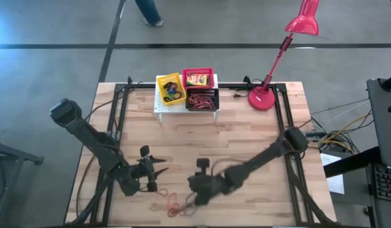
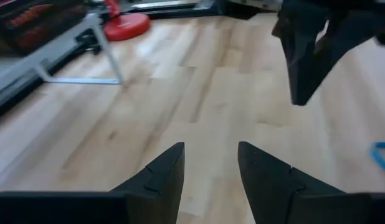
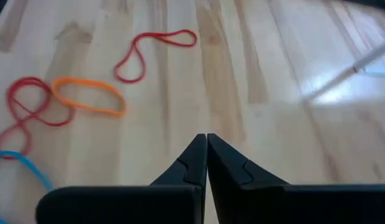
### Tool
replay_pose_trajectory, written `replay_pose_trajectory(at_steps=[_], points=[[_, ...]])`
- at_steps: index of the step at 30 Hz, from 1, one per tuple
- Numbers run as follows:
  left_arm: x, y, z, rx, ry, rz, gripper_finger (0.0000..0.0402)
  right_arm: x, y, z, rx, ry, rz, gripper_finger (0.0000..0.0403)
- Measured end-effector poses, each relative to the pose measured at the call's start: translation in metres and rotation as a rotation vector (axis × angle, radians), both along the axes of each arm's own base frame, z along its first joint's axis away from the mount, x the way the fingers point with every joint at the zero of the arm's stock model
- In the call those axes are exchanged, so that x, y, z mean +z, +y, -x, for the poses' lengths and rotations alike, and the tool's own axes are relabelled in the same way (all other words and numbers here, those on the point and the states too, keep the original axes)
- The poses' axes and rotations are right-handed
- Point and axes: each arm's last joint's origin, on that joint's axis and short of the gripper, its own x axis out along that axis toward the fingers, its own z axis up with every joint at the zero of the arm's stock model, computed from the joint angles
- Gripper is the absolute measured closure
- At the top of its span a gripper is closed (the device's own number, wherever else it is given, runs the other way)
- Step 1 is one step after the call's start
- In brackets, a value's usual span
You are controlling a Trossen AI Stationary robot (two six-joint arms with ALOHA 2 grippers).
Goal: Pick & Place Office Desk Supplies
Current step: Put the blue rubber band into the black bin on the shelf
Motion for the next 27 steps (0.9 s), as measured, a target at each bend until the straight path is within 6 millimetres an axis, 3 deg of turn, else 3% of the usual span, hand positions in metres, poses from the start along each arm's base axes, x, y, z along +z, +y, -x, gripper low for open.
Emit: replay_pose_trajectory(at_steps=[3,7,13,18,22,27], points=[[-0.005,0.012,-0.005,0.051,0.015,-0.015,0.025,0.006,-0.016,-0.006,0.116,0.04,-0.059,0.0394],[-0.009,0.024,-0.012,0.104,0.021,-0.003,0.0249,-0.003,-0.025,-0.011,0.291,0.134,-0.247,0.0394],[-0.006,0.02,-0.017,0.014,0.031,0.129,0.0254,-0.033,-0.012,-0.015,0.457,0.209,-0.398,0.0369],[-0.004,0.013,-0.017,-0.067,0.044,0.205,0.0254,-0.052,0.007,-0.014,0.505,0.212,-0.407,0.0304],[-0.004,0.013,-0.018,-0.058,0.038,0.226,0.0254,-0.058,0.009,-0.013,0.488,0.199,-0.338,0.0249],[-0.004,0.013,-0.018,-0.057,0.037,0.229,0.0254,-0.064,0.012,-0.007,0.497,0.195,-0.256,0.0217]])
